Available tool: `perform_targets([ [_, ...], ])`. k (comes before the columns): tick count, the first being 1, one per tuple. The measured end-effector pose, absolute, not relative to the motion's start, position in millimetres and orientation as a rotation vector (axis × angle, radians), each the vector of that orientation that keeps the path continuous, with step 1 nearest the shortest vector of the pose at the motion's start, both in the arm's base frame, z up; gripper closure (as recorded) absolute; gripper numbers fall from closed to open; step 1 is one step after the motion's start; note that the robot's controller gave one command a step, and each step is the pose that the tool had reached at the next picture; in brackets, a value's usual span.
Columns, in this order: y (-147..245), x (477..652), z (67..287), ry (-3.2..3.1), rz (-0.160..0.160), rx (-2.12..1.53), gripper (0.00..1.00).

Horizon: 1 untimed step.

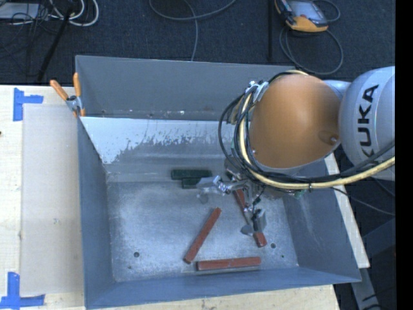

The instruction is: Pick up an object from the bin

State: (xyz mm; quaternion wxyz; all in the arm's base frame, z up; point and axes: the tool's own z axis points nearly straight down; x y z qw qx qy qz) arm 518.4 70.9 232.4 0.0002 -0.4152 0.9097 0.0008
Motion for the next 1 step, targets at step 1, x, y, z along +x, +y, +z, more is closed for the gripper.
perform_targets([
  [1,62.4,525.7,241.1,2.721,0.0,-1.566,0.0],
])
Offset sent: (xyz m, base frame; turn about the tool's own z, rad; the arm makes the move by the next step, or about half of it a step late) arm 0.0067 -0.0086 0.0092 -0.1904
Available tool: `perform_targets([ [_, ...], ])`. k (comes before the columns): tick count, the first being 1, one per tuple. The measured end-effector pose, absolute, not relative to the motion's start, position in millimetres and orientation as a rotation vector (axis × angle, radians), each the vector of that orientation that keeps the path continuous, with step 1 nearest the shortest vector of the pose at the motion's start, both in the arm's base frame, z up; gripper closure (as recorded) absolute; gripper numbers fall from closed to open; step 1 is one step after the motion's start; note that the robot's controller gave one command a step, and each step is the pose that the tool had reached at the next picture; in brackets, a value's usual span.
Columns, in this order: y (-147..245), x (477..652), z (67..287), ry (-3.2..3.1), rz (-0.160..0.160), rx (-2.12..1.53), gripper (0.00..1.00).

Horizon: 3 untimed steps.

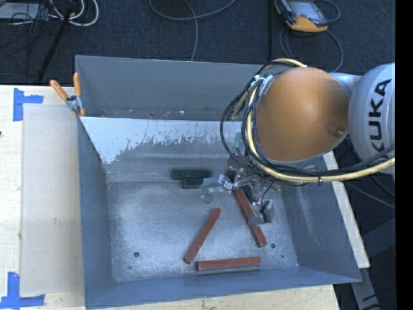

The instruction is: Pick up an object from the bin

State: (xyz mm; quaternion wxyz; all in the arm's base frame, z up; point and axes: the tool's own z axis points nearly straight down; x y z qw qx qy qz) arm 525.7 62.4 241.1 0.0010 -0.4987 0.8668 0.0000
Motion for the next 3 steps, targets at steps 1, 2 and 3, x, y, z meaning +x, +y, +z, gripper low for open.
perform_targets([
  [1,94.5,571.5,65.6,2.468,0.008,-1.951,0.0],
  [2,94.2,572.7,69.7,2.469,0.005,-1.944,1.0],
  [3,94.1,572.6,69.4,2.47,0.005,-1.943,0.0],
])
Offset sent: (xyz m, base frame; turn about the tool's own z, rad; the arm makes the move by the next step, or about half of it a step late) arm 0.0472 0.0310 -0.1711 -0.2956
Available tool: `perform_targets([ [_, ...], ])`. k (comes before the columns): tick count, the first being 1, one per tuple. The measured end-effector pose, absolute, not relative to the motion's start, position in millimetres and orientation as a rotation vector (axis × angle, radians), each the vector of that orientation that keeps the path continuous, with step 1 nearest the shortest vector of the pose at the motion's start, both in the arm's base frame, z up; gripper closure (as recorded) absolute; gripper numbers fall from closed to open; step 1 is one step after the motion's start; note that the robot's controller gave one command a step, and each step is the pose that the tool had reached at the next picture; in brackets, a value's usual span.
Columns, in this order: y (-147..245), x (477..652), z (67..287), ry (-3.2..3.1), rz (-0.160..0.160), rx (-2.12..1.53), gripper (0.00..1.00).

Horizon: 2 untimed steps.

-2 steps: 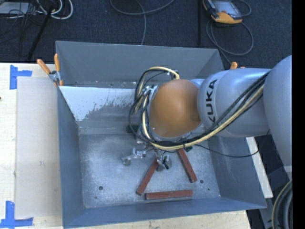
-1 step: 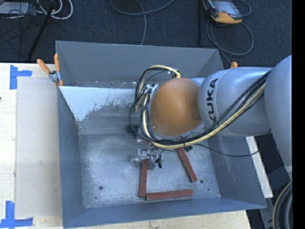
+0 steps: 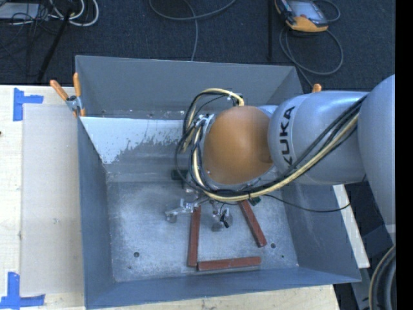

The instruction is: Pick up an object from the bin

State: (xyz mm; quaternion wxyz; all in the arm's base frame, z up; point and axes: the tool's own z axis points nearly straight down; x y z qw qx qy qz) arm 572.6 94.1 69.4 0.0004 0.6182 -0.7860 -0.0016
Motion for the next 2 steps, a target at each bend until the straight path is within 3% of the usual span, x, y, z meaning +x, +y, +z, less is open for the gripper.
perform_targets([
  [1,94,572.8,70,-2.471,-0.005,1.94,1.0],
  [2,115,585.3,201,-2.389,0.004,2.053,1.0],
])
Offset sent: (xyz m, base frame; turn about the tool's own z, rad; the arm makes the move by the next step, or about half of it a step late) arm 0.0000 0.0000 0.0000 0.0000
